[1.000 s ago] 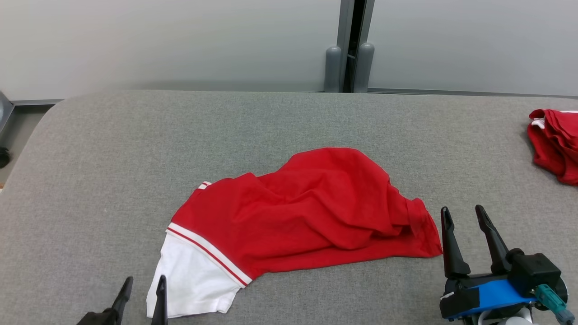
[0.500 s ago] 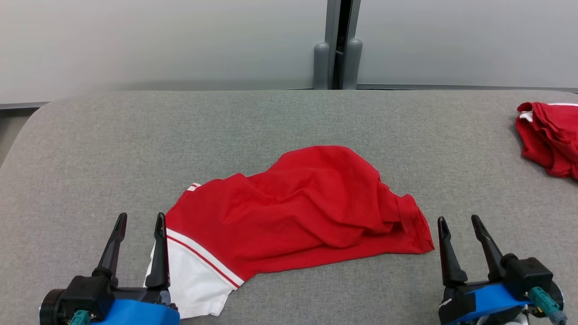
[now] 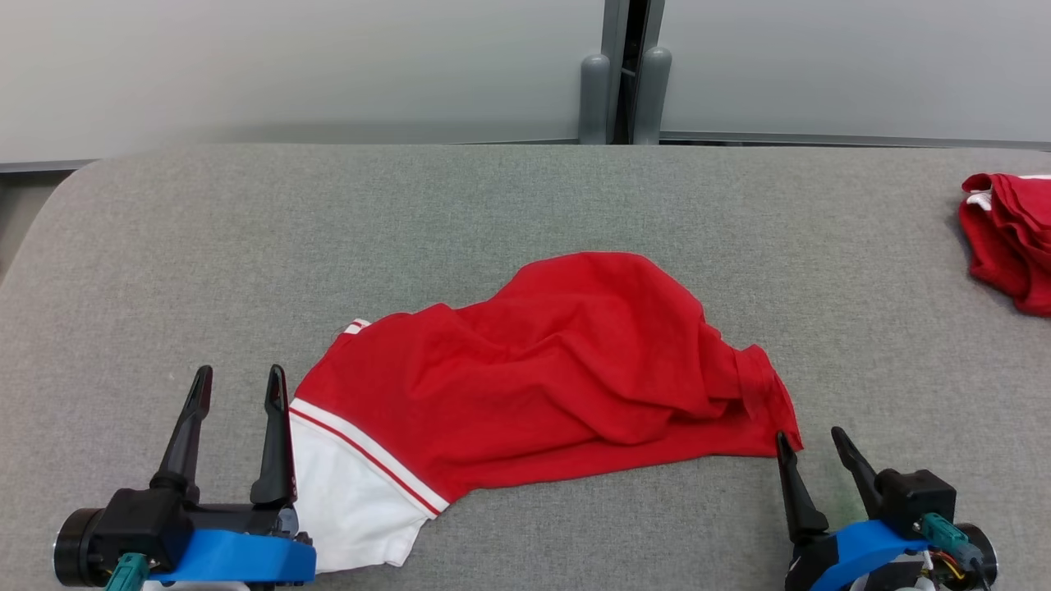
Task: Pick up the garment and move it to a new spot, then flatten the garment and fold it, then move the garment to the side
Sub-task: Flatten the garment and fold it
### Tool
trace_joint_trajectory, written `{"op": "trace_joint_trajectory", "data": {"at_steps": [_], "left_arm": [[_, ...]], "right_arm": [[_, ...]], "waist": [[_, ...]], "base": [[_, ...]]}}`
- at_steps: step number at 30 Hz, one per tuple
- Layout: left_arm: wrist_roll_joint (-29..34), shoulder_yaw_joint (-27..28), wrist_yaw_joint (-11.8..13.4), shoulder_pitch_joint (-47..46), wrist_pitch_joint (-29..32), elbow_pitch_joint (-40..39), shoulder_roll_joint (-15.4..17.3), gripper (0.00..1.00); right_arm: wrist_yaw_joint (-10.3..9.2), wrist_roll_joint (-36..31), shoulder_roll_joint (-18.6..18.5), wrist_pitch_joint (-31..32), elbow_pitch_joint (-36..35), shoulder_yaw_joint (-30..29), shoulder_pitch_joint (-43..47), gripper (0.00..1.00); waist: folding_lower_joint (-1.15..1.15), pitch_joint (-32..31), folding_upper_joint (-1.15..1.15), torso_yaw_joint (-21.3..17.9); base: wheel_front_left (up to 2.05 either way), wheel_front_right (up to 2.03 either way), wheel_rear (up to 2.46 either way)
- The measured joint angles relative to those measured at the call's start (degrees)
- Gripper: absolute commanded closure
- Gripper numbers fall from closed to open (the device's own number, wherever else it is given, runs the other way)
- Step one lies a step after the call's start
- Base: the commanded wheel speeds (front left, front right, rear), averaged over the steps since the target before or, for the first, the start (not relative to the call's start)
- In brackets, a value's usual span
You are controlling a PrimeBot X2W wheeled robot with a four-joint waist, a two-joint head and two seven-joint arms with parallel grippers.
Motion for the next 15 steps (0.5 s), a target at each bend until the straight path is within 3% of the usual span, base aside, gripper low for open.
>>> {"op": "trace_joint_trajectory", "data": {"at_steps": [6, 7, 8, 9, 15], "left_arm": [[0.5, 0.3, -0.4, -0.7, 0.0, 0.0, -0.4, 0.0], [0.5, 0.4, -0.5, -0.7, 0.0, 0.0, -0.4, 0.0], [0.5, 0.5, -0.5, -0.7, 0.0, 0.0, -0.4, 0.0], [0.6, 0.5, -0.5, -0.7, 0.0, 0.0, -0.4, 0.0], [0.8, 0.8, -0.5, -0.7, 0.0, 0.3, -0.5, 0.0]], "right_arm": [[0.0, 0.1, 0.1, 0.0, 7.9, 1.3, -3.5, 0.0], [0.0, 0.3, 0.1, -0.2, 8.9, 1.7, -3.9, 0.5], [0.0, 0.7, 0.2, -0.2, 9.7, 2.1, -4.4, 0.94], [-0.01, 1.2, 0.2, -0.2, 10.1, 2.6, -4.8, 1.0], [0.0, 2.6, 0.2, -0.2, 10.0, 4.8, -5.3, 1.0]], "waist": [[0.0, 0.9, 0.0, 0.6], [0.0, 1.0, 0.0, 0.6], [0.0, 1.0, 0.0, 0.6], [0.0, 1.0, 0.0, 0.5], [0.0, 0.7, 0.0, -0.7]], "base": [[0.0, 0.0, 0.0], [0.0, 0.0, 0.0], [0.0, 0.0, 0.0], [0.0, 0.0, 0.0], [0.0, 0.0, 0.0]]}}
